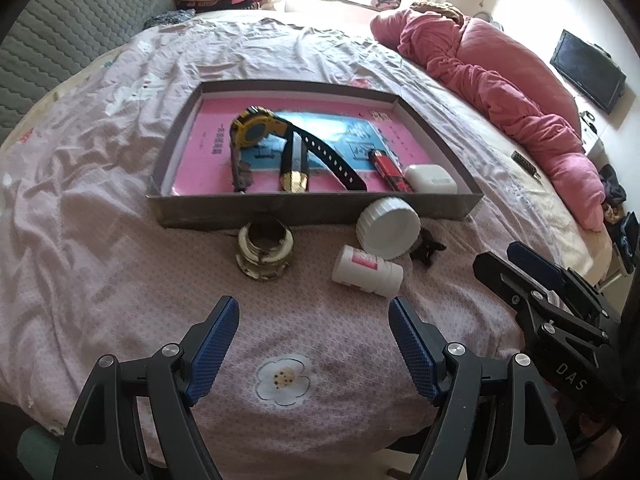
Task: Organize rigid objects
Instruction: 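Move the left gripper to the white pill bottle while the right approaches the black clip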
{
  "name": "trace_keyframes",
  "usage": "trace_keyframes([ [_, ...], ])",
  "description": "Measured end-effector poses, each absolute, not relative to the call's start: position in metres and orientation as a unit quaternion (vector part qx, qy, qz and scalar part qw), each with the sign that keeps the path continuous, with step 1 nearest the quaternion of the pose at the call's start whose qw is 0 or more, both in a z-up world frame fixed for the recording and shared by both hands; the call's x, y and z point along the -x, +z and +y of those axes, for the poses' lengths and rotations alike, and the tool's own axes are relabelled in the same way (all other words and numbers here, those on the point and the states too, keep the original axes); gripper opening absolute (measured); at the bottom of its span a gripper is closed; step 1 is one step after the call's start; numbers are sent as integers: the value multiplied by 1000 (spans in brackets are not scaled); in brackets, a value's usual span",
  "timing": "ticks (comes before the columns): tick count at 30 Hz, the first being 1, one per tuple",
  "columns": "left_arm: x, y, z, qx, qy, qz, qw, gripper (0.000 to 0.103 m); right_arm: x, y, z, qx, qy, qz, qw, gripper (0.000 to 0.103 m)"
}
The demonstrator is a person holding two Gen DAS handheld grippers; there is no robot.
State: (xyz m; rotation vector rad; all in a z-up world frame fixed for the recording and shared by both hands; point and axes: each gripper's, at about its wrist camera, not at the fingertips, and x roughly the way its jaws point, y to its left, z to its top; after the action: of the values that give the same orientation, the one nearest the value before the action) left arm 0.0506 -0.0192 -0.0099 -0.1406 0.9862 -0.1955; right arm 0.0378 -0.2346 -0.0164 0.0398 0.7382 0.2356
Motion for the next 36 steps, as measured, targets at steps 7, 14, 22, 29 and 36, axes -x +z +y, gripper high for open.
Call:
trace_keyframes([
  [7,-54,-18,-29,65,-110,480,868,78,-41,-21,-235,-17,112,367,923,60],
  [14,-54,-23,-36,63,-121,483,865,78,-45,-27,-236,-18,108,378,919,60],
  [22,-59,-27,-40,66,-128,485,863,78,-49,-31,-236,-16,106,385,917,60],
  [29,-68,-30,-49,62,-136,485,861,78,-52,-30,-246,-27,92,382,919,60],
  [36,-80,-36,-56,60,-139,487,860,78,-56,-31,-252,-33,78,387,918,60],
])
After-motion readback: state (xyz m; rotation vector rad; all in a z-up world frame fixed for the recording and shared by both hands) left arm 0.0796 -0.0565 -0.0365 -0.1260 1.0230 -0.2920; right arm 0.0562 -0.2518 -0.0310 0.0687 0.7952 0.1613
